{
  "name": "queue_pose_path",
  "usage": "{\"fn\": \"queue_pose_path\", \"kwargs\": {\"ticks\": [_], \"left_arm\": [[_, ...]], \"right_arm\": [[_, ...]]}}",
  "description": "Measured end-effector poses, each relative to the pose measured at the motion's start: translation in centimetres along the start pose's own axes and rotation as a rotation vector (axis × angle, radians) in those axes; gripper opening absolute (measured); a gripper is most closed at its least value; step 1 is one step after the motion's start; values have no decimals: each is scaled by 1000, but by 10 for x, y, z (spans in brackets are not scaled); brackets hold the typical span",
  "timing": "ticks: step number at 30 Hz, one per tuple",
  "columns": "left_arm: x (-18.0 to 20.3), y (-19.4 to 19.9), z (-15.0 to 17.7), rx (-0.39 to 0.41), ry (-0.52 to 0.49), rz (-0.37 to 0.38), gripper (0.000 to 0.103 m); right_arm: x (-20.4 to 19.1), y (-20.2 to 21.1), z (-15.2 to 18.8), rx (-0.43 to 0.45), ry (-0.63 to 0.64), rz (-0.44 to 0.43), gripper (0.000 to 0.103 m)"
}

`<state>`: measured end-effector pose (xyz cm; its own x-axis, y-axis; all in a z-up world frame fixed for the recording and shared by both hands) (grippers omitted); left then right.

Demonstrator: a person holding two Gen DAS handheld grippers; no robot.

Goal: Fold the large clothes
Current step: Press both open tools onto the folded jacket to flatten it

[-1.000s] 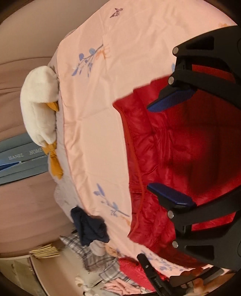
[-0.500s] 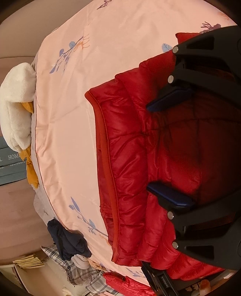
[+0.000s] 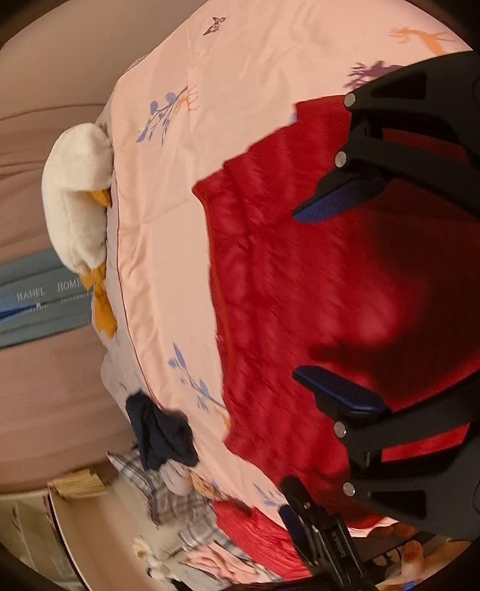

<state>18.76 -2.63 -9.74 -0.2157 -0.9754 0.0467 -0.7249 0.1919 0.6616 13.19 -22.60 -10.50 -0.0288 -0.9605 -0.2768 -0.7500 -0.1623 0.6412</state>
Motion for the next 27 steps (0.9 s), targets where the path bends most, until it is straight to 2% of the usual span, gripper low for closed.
{"fn": "queue_pose_path", "kwargs": {"ticks": [5,10,15,20,24,27], "left_arm": [[14,12,23,10,-42,-4,99],[17,0,37,-31,-57,-18,99],[20,-13,45,-70,-90,-38,99],[18,-17,48,-89,-91,-23,99],[17,-10,49,-82,-81,-21,99],[8,4,48,-57,-44,-17,99]], "right_arm": [[-20,17,28,11,41,2,81],[-23,3,43,-34,51,39,81],[-20,-12,49,-81,55,53,82],[-19,-19,55,-96,61,56,83],[-17,-12,52,-92,39,39,83],[-15,7,48,-50,18,8,82]]}}
Point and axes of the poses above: each gripper's, at about its wrist camera, not at the fingertips, and y roughly against the way its jaws point, x to its right, z to its underside, the point moved 1 cm from there along -y, roughly the way its jaws point, and after that the axes turned 4 degrees about -z, right-handed, at the moved point
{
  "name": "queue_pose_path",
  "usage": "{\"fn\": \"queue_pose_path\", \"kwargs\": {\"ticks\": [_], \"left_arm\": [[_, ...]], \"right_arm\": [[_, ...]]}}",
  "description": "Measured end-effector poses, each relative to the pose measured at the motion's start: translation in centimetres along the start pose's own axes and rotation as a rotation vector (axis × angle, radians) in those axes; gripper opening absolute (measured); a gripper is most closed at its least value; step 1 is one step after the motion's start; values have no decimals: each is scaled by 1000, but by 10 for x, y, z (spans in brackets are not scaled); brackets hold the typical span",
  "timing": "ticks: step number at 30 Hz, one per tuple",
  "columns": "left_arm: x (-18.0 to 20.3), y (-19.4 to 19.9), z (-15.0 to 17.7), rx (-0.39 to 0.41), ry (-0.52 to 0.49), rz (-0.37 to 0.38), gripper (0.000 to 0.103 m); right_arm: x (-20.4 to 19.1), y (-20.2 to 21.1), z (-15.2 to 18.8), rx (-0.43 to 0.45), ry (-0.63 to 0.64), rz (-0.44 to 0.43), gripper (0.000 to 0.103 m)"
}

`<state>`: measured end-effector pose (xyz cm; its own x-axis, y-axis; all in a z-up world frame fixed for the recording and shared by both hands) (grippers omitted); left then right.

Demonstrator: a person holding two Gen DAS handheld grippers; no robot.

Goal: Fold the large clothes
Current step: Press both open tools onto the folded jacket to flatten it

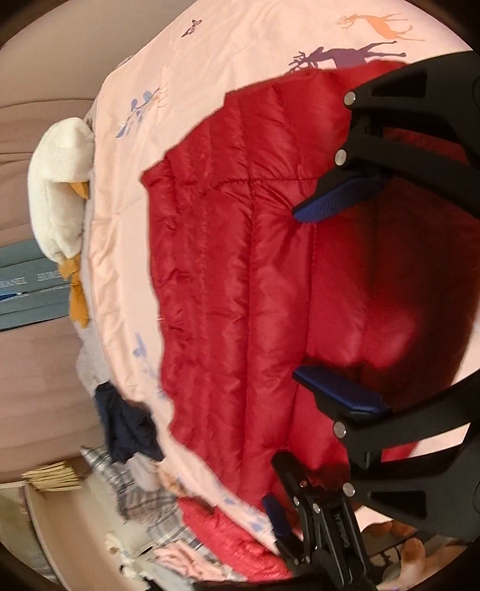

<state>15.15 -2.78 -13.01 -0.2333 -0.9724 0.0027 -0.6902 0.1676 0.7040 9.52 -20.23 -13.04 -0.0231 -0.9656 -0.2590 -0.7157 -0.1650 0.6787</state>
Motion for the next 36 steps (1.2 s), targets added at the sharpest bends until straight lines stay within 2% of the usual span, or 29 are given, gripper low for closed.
{"fn": "queue_pose_path", "kwargs": {"ticks": [7,11,16,20,26,30,36], "left_arm": [[-28,15,1,17,22,-69,99],[-41,10,6,-6,40,-77,99],[-41,2,14,-17,34,-70,99],[-44,-6,17,-40,51,-45,99],[-41,-10,18,-52,42,-52,99],[-40,-10,17,-61,42,-56,99],[-39,-10,16,-64,38,-62,99]], "right_arm": [[27,31,-7,87,-43,81,82],[51,31,-4,79,-109,121,78],[65,18,3,44,-117,156,76],[75,3,11,4,-157,123,76],[80,-6,13,-15,-171,103,76],[77,8,9,-6,-188,116,75],[61,49,10,77,-140,113,75]]}}
Point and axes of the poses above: each gripper's, at about its wrist camera, not at the fingertips, and y roughly against the way its jaws point, x to its right, z to its underside, the point moved 1 cm from there along -y, roughly the way its jaws point, and after that the axes turned 4 degrees about -z, right-handed, at the moved point
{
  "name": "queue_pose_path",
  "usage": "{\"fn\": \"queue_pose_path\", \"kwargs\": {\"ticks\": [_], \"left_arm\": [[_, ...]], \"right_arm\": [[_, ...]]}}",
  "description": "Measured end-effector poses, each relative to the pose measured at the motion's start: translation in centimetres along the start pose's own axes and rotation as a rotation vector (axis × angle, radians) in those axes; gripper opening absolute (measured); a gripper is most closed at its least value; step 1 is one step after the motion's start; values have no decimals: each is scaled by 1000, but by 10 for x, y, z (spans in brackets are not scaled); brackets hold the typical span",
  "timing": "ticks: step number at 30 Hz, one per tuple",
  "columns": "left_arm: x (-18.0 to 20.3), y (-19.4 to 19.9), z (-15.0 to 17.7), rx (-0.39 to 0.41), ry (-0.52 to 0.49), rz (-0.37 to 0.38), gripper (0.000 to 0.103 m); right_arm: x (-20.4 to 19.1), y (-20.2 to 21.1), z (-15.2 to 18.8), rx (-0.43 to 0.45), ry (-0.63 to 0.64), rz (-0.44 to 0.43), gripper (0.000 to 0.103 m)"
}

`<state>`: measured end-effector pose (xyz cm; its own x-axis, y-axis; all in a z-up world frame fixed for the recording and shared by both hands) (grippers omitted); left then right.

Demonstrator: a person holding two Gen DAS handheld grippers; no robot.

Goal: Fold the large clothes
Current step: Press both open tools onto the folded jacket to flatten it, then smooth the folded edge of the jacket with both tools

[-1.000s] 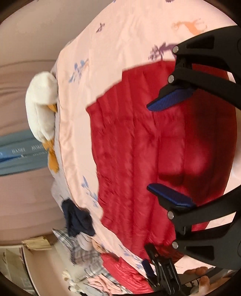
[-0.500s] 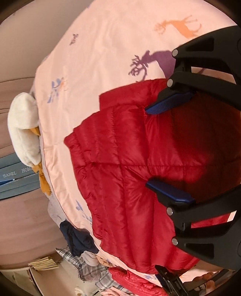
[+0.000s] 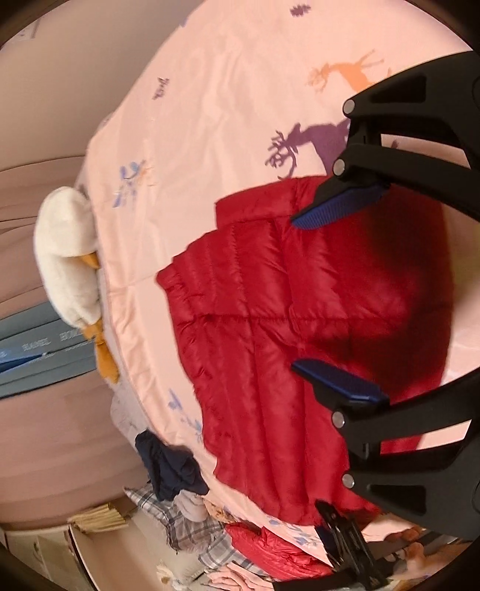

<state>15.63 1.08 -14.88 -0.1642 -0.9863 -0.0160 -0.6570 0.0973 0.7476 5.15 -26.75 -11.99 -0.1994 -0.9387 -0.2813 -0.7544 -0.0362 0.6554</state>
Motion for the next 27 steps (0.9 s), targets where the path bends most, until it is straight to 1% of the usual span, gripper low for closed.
{"fn": "queue_pose_path", "kwargs": {"ticks": [2,5,7,11,15,18,21,23,25,27], "left_arm": [[0,0,0,0,0,1,99],[0,0,0,0,0,1,99],[0,0,0,0,-1,1,99],[0,0,0,0,-1,1,99],[0,0,0,0,0,0,99],[-1,0,1,2,5,0,99],[-4,6,2,7,24,-3,99],[-7,16,2,21,40,-4,99],[-10,26,2,40,51,5,99],[-13,39,2,67,54,11,99]], "right_arm": [[-4,13,4,15,17,-13,75],[-8,19,10,2,34,-18,72],[-10,19,19,-17,49,-18,69],[-7,7,33,-56,59,4,66],[-1,-7,39,-86,43,-6,66],[-4,-14,46,-96,67,3,66],[-3,-13,47,-103,57,-1,66],[-3,-5,44,-99,48,1,65],[-6,10,40,-59,57,0,65],[-7,22,38,-26,55,-19,65]]}}
Point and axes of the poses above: each gripper's, at about its wrist camera, not at the fingertips, and y roughly against the way its jaws point, x to its right, z to its underside, the point moved 1 cm from there along -y, roughly the way its jaws point, and after that the axes turned 4 degrees about -z, right-handed, at the moved point
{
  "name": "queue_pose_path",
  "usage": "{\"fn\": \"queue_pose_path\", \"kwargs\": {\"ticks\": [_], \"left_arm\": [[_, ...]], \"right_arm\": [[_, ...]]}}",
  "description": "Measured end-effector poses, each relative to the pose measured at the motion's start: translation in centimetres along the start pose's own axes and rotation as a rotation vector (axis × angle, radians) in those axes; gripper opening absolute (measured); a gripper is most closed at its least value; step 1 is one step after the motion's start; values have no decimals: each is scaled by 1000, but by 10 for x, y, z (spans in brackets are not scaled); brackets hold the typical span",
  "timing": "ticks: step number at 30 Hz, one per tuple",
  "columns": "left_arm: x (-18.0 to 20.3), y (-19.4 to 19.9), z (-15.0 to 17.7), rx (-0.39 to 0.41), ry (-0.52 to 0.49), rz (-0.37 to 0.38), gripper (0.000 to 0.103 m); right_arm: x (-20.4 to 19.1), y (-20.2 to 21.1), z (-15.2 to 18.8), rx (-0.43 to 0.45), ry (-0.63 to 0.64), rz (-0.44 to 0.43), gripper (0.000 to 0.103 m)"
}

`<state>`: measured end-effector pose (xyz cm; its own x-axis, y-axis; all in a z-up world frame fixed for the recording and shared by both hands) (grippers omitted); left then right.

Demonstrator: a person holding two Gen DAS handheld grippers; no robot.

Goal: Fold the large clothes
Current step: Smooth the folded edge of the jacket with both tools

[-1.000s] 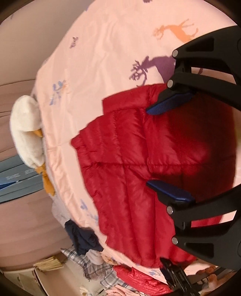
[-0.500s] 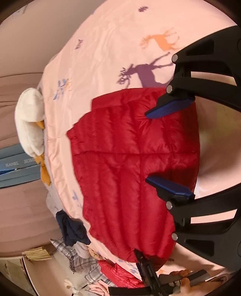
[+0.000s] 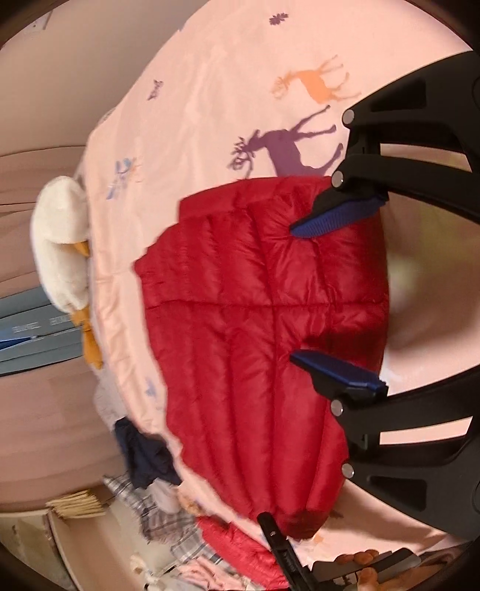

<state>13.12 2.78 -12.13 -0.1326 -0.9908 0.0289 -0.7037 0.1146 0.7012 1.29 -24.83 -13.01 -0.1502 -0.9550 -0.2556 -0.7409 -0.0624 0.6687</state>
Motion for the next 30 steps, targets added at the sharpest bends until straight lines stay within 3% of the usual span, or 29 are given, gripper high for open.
{"fn": "queue_pose_path", "kwargs": {"ticks": [5,9,11,18,30], "left_arm": [[9,23,4,45,-46,27,99],[21,18,10,24,-98,41,98],[25,9,15,-8,-118,44,92],[28,-10,25,-66,-117,57,91],[25,-8,26,-74,-103,62,91]], "right_arm": [[-5,14,-1,34,-6,-31,65],[-7,1,4,-7,-6,-23,65],[-5,-8,8,-33,-19,-22,65],[5,-24,13,-85,-67,-63,65],[6,-16,12,-81,-107,-72,65]]}}
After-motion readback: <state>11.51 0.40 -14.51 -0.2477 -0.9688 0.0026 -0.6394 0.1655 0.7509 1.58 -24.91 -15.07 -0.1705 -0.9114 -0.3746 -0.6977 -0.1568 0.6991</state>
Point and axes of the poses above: each gripper's, at about its wrist camera, not at the fingertips, and y roughly against the way its jaws point, x to its right, z to its underside, the point moved 1 cm from there along -y, roughly the way its jaws point, and after that the axes turned 4 degrees about -z, right-handed, at the moved point
